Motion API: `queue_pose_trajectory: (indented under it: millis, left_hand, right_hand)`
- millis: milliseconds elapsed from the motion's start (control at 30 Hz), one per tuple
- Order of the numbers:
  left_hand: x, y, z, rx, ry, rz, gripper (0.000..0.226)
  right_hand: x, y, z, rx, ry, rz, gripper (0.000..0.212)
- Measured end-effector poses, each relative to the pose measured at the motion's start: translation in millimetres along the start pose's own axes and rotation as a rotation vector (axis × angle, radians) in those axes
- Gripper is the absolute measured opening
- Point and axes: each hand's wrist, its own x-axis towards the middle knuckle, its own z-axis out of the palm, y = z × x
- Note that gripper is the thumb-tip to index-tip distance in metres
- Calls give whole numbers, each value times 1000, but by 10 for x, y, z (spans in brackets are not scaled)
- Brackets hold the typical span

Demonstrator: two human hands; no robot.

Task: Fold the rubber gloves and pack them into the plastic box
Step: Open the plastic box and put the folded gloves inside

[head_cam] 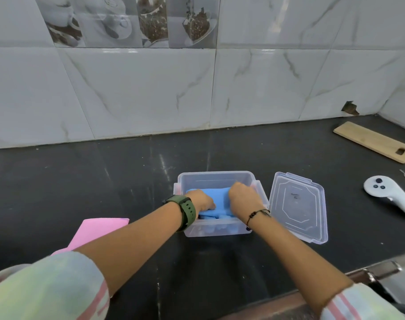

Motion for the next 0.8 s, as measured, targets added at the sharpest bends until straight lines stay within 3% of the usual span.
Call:
queue_pose_trajectory:
  millis: [100,167,267,333,433,633,800]
  left_hand:
    - [-79,142,-159,89,-91,47,15]
    - [-170,209,-323,109,-81,83,32]
    - [-359,238,-677,207,33,190,33]
    - [-507,134,-963,13,34,192,27]
    - [-772,-256,-1350,-353,181,142,16]
    - [-1325,-1343,-1492,-1088,485,-56,10]
    - [-1692,-1796,-1113,-1356,732,-177,6]
  right_hand:
    - [9,30,-61,34,14,8,23]
    - [-55,12,-185,32,75,-11,20]
    - [-188,-142,-417,85,230,-87,13]
    - [-233,-372,-562,164,307,-202,7]
    - [-227,-869,-653,298,313,-412,14]
    - [27,-1834,-540,393,-101,-667,31]
    - [290,-2311,-328,270,-324,-767,48]
